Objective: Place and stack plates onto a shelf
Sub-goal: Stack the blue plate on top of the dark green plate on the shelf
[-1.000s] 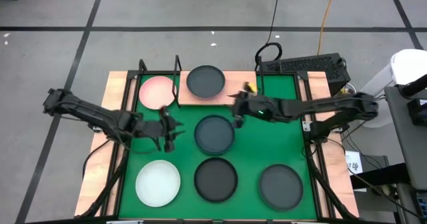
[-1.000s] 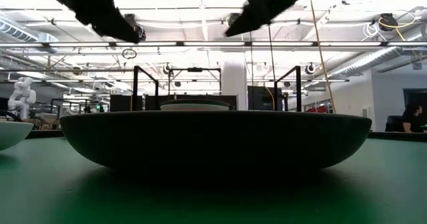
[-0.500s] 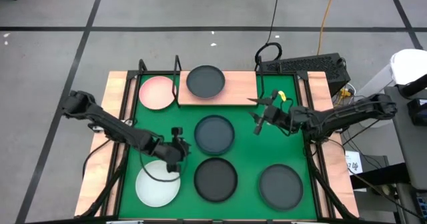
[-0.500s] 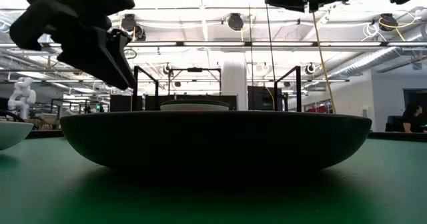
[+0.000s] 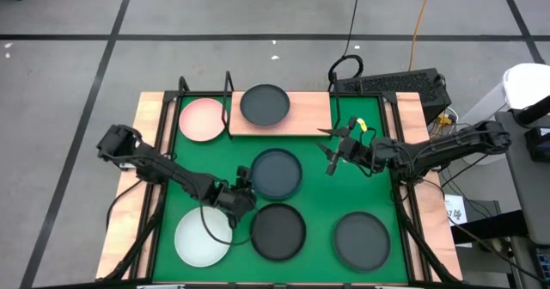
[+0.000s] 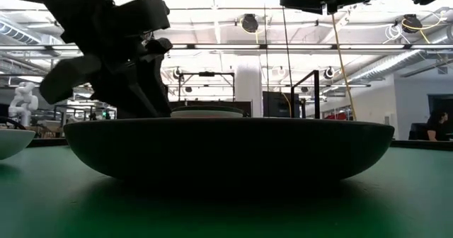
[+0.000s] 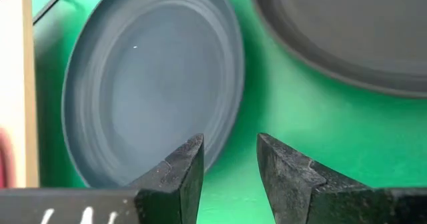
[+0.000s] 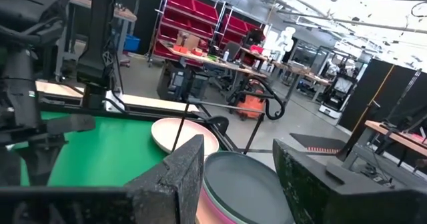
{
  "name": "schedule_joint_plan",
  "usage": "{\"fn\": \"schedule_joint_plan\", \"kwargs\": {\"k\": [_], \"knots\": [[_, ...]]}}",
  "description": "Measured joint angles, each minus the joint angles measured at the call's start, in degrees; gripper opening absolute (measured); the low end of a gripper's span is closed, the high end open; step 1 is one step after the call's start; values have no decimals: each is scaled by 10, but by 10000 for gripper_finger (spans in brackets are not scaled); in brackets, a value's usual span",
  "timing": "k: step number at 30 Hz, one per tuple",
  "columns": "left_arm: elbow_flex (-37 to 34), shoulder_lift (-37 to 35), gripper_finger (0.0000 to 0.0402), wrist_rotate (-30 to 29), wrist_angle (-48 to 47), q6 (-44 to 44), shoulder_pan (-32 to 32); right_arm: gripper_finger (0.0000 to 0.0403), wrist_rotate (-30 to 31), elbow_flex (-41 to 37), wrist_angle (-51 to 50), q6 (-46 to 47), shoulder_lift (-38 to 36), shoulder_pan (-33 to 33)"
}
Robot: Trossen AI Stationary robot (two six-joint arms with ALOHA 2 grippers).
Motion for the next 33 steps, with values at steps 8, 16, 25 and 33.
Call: {"fn": "schedule_joint_plan", "kwargs": {"k": [8,16,25,33], "knots": [[0,-1,145,9,-4,50,22,160,0,0,0,-2,0,0],[0,9,145,99,8,89,60,160,0,0,0,-21,0,-1],[0,41,145,114,27,127,85,160,0,0,-12,-19,0,-9],[-1,55,62,99,29,108,103,160,0,0,-13,-13,0,-9]]}}
